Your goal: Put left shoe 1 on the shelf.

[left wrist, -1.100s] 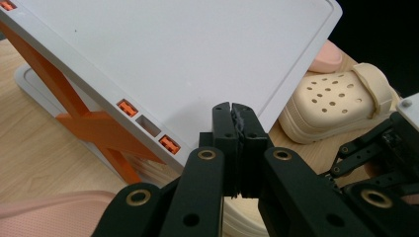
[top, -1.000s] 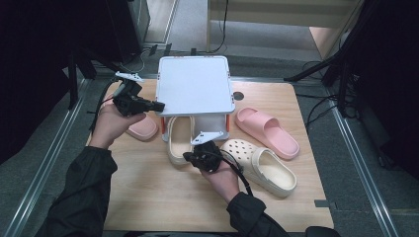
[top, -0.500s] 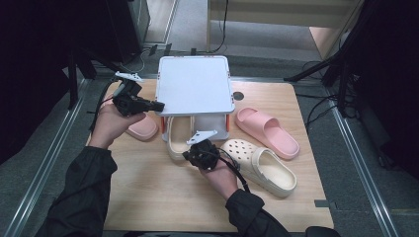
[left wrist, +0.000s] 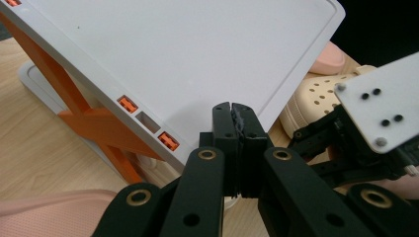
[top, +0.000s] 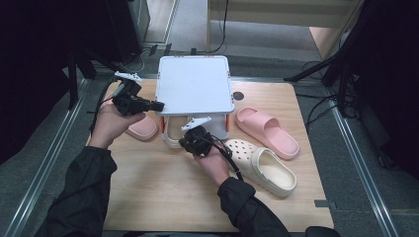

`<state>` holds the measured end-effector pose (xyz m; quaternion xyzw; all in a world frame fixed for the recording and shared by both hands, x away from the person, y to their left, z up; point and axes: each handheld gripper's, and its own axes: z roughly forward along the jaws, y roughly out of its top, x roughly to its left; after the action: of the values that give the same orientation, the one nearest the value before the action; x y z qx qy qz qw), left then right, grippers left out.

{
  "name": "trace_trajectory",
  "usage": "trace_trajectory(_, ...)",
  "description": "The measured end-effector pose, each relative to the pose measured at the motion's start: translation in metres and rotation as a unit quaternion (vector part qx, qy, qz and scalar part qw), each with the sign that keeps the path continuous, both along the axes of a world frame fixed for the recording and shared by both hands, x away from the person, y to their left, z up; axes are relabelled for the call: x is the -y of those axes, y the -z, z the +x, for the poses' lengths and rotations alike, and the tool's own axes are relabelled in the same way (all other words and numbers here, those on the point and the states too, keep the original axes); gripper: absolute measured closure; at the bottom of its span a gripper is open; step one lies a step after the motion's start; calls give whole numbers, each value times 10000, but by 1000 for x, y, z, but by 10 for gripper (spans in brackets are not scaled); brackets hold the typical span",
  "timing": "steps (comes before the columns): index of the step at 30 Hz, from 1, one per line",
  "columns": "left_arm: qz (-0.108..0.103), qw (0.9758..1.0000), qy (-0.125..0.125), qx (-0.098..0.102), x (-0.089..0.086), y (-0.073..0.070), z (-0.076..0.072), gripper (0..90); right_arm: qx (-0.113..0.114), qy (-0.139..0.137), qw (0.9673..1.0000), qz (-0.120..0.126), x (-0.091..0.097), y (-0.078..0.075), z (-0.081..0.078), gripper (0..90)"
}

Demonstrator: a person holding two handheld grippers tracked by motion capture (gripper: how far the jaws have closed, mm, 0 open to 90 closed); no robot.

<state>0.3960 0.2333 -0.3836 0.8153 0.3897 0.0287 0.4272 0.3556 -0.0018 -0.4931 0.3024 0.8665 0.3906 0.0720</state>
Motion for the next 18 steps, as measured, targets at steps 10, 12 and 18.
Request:
trace_trajectory(10, -1, 10000, 0, 36, 1, 0, 0, 884, -172, 177, 9995, 177, -2, 0, 13, 900)
trace_trajectory(12, -12, 10000, -26, 21, 1, 0, -1, 881, -184, 126, 9995, 242, 0, -3, 10, 895)
trace_trajectory(18, -20, 10000, -76, -28, 5, -5, -5, 782, -123, -121, 9989, 424, 8, -19, -9, 832)
